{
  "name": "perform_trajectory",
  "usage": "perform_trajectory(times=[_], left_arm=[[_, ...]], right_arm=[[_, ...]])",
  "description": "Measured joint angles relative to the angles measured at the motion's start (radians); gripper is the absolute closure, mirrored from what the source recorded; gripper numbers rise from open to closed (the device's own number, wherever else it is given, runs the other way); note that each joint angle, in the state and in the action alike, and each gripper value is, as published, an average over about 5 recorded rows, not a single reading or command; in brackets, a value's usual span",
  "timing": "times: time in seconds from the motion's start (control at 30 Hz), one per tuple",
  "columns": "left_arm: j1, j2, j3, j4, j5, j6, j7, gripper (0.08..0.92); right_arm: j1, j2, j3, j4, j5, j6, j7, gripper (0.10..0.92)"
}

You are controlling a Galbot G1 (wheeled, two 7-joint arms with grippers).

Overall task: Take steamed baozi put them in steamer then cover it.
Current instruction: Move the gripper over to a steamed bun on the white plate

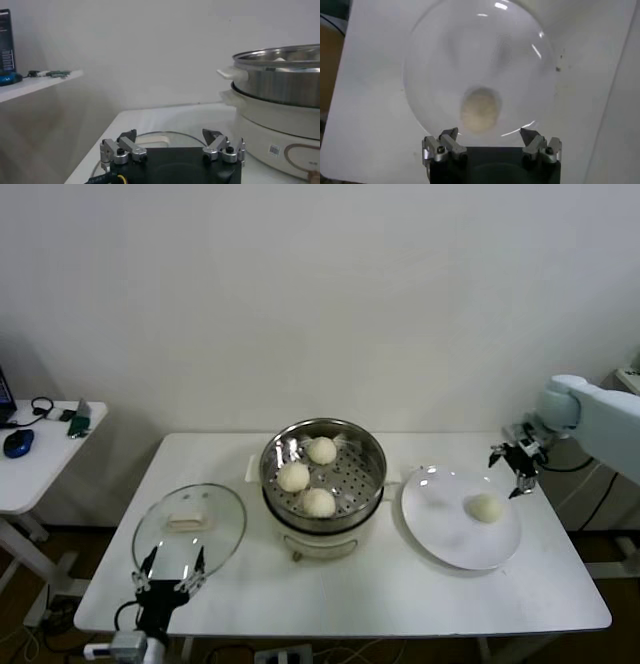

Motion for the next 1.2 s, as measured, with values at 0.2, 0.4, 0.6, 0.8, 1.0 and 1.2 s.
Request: perform_trajectory(times=[0.2, 0.4, 0.6, 0.8, 1.0, 1.2], left_arm=[[0.004, 0.000, 0.000, 0.002, 0.004, -0.001, -0.001, 0.177], [0.005, 0.000, 0.002, 0.002, 0.006, -0.001, 0.000, 0.177], [0.006, 0.001, 0.000, 0.001, 0.007, -0.001, 0.000, 0.177], [0.004, 0.001, 0.002, 0.003, 0.006, -0.001, 0.000, 0.177], [0.002, 0.002, 0.001, 0.003, 0.006, 0.000, -0.001, 0.177], [0.000, 0.002, 0.003, 0.000, 0.006, 0.000, -0.001, 0.177]], right_arm=[[-0.103, 0.027, 0.093, -0.064, -0.039, -0.008, 0.022, 0.203], [-0.175, 0.059, 0.162, -0.115, -0.070, -0.021, 0.039, 0.203], [-0.220, 0.073, 0.206, -0.142, -0.085, -0.031, 0.046, 0.203], [-0.246, 0.085, 0.238, -0.158, -0.095, -0.036, 0.049, 0.230], [-0.250, 0.084, 0.247, -0.160, -0.096, -0.038, 0.044, 0.324], [-0.226, 0.072, 0.235, -0.142, -0.073, -0.047, 0.034, 0.366]])
